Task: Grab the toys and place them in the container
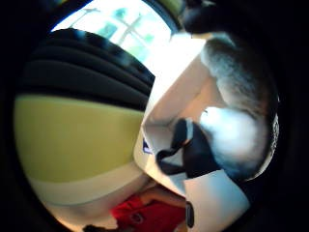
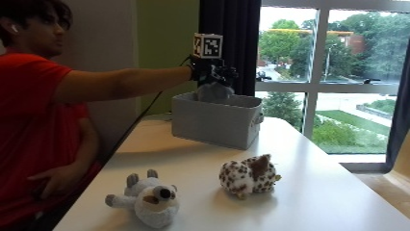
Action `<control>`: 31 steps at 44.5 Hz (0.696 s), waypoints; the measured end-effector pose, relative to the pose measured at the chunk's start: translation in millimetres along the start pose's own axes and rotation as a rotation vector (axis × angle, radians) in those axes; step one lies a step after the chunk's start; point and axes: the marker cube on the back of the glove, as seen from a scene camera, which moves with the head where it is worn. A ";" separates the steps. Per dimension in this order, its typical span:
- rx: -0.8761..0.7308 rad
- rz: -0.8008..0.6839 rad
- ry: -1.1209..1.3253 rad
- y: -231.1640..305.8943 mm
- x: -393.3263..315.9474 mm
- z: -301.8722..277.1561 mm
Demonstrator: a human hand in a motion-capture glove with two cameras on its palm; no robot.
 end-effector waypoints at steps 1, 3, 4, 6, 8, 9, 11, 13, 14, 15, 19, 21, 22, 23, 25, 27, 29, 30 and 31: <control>-0.007 -0.006 -0.007 2.7 2.7 0.0; -0.001 -0.013 -0.015 8.3 9.8 -1.8; 0.005 -0.013 -0.015 10.9 13.7 -3.2; 0.009 -0.008 -0.008 15.9 22.0 -6.3; 0.000 0.005 0.001 21.9 33.6 -9.8; -0.007 0.013 0.006 25.6 41.2 -11.7; -0.017 0.028 0.018 34.5 59.4 -15.2; -0.016 0.047 0.033 44.4 79.4 -18.3; -0.010 0.062 0.039 49.3 89.2 -19.6; 0.001 0.080 0.040 54.2 99.1 -21.0; 0.070 0.140 0.016 77.8 143.9 -24.5; 0.091 0.168 0.021 90.8 168.6 -23.0; 0.098 0.186 0.028 97.3 181.2 -21.5; 0.103 0.211 0.035 103.9 194.2 -19.4; 0.103 0.274 0.052 118.5 222.3 -13.6; 0.087 0.331 0.077 134.3 250.0 -6.5; 0.061 0.358 0.106 150.4 274.0 1.0; 0.049 0.353 0.123 158.5 284.2 4.6; 0.039 0.343 0.141 166.1 293.3 8.1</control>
